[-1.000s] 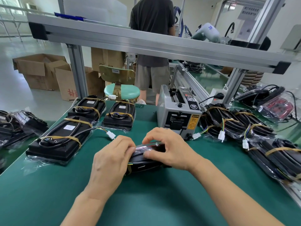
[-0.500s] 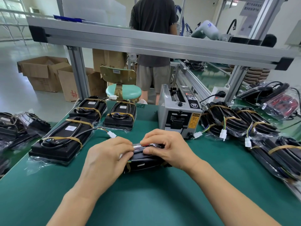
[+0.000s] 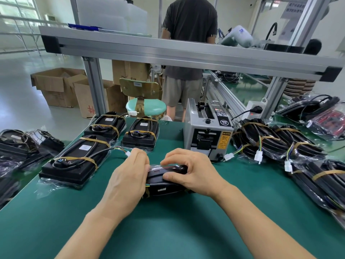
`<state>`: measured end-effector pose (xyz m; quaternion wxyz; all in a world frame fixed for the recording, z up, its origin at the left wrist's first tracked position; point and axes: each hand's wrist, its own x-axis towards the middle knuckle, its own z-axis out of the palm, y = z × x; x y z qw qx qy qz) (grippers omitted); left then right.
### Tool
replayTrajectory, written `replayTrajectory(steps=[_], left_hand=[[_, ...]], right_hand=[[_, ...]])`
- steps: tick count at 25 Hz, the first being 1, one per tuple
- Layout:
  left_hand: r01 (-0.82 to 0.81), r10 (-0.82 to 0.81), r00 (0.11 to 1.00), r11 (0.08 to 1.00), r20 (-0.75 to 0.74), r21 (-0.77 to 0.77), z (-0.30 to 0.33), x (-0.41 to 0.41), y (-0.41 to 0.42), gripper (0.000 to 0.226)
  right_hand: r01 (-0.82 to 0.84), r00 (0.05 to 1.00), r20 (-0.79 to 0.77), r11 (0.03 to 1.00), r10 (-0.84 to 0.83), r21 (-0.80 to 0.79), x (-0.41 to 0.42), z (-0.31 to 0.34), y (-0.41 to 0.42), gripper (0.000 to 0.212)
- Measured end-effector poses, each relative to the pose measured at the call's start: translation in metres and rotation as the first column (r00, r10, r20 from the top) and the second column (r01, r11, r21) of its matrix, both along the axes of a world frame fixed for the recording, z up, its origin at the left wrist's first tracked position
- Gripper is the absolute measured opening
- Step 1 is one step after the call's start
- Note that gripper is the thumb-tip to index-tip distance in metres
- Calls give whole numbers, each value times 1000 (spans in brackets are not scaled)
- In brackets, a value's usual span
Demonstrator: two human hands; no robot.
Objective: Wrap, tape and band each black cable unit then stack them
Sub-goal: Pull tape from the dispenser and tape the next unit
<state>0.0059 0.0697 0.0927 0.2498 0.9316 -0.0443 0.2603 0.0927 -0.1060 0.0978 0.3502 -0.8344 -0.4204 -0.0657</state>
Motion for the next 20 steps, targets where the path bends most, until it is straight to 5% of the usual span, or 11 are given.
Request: replayTrajectory(steps=[4, 10, 14, 20], left_hand=[[-132, 130, 991, 972, -25, -194, -9, 12, -7, 16], [-18, 2, 999, 868, -33, -496, -11, 11, 4, 24], [208, -194, 978, 853, 79, -479, -21, -2, 5, 19], [203, -201, 978, 873, 51, -443, -37, -5, 7, 62]], right_hand=[[41, 994, -100, 999, -38, 29, 2, 4, 4, 18], [120, 939, -309, 986, -150, -116, 8, 21, 20, 9], [157, 884, -423, 978, -201, -137, 9, 27, 26, 9], [236, 906, -308, 950, -291, -204, 6, 27, 30, 15]])
